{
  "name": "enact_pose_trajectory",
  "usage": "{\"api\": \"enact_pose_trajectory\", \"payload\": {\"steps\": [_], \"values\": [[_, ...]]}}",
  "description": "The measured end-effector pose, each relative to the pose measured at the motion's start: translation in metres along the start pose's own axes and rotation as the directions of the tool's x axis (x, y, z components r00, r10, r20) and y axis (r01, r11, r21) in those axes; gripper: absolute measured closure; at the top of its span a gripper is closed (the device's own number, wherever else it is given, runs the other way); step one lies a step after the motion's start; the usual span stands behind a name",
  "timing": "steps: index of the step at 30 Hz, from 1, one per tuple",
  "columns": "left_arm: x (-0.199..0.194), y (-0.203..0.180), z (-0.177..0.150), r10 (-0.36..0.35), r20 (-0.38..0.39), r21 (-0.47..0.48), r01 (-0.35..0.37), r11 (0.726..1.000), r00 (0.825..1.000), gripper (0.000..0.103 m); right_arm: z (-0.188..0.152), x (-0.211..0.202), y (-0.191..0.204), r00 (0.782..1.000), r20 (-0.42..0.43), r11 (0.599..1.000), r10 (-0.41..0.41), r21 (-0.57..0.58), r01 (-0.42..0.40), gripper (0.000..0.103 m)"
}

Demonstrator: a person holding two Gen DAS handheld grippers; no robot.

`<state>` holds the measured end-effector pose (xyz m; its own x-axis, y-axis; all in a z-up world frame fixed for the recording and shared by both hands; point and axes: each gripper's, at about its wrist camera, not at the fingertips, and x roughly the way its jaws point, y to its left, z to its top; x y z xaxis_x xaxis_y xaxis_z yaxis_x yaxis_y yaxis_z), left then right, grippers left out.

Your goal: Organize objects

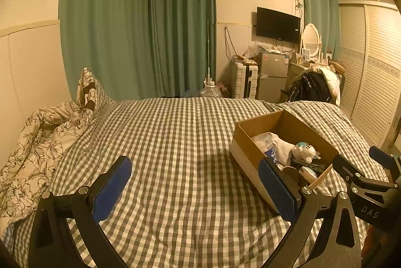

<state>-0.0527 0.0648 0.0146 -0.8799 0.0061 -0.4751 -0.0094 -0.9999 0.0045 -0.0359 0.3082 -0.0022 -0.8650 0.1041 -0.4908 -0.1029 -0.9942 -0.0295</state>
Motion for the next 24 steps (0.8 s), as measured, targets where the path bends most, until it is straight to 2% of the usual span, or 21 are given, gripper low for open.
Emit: {"api": "enact_pose_trajectory", "payload": {"steps": [24], "values": [[0.0008,0.002,-0.0006,0.023,-0.001,0.006,-0.023,1.0,1.0,0.0,-0.0021,0.0008,0.0028,1.0,-0.009,1.0,0.01,-0.009,-0.01,0.0]]}}
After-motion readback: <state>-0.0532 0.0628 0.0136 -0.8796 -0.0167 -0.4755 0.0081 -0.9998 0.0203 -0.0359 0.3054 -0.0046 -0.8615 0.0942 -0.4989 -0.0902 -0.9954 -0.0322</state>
